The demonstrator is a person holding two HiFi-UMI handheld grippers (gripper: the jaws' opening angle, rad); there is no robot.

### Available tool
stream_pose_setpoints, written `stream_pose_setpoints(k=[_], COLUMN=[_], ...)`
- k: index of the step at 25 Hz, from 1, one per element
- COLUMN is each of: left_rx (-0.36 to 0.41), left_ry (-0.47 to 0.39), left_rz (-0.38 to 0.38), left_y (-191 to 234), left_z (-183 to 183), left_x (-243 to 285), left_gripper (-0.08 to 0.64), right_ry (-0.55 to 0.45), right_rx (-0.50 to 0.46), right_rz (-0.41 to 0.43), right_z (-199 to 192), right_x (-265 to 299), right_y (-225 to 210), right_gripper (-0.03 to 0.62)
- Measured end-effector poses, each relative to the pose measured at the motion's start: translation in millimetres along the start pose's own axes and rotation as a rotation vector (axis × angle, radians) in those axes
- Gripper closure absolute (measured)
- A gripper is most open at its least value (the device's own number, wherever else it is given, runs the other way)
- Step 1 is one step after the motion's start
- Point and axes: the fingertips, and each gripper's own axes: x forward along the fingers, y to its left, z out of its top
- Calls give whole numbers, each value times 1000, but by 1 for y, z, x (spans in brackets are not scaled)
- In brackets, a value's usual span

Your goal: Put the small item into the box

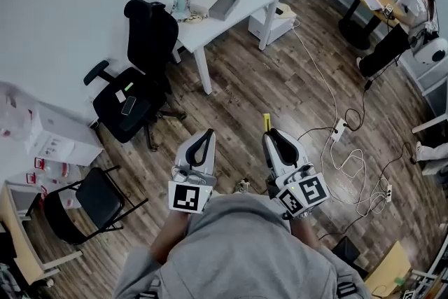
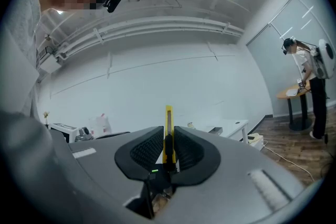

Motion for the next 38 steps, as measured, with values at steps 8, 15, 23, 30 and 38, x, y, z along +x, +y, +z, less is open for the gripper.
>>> stream_pose_setpoints(k=[8, 15, 23, 30, 38], left_rx=[-31, -3, -22, -35, -54], left_ry=[28, 0, 0, 24, 16], left_rz=[3, -29, -44, -42, -61], left_y=[-31, -38, -15, 17, 54], left_z=[-12, -6, -13, -23, -25], left_x=[16, 44, 84, 133, 209], left_gripper=[557, 557, 557, 557, 557], right_ry=[17, -2, 10, 34, 56], right_rx=[-9, -3, -9, 28, 26], right_rz=[-3, -57, -108, -137, -128], right_z=[-1, 5, 1, 1, 10], right_x=[-24, -30, 1, 43, 117], right_y=[-30, -63, -94, -133, -162], right_gripper=[512, 512, 512, 512, 512])
